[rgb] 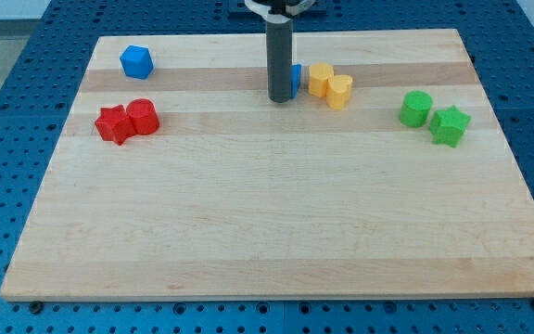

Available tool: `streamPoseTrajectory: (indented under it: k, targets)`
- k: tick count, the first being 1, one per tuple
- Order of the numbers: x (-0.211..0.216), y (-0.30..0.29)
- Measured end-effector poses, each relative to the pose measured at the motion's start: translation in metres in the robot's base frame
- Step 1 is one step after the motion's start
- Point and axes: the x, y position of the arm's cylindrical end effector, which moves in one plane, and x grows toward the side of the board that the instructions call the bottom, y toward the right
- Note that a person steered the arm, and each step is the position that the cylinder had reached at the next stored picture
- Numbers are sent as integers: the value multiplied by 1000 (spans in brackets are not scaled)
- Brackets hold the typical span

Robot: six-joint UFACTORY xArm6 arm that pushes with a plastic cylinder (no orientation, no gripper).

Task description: Push the blue triangle towards the yellow hexagon

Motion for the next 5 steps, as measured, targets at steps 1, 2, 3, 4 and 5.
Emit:
streamPoseTrajectory:
  k: [1, 2, 3, 4, 5]
  targets:
    - [0, 0]
    - [0, 0]
    - [-1, -3]
    - [-10, -5]
    - [-18, -6]
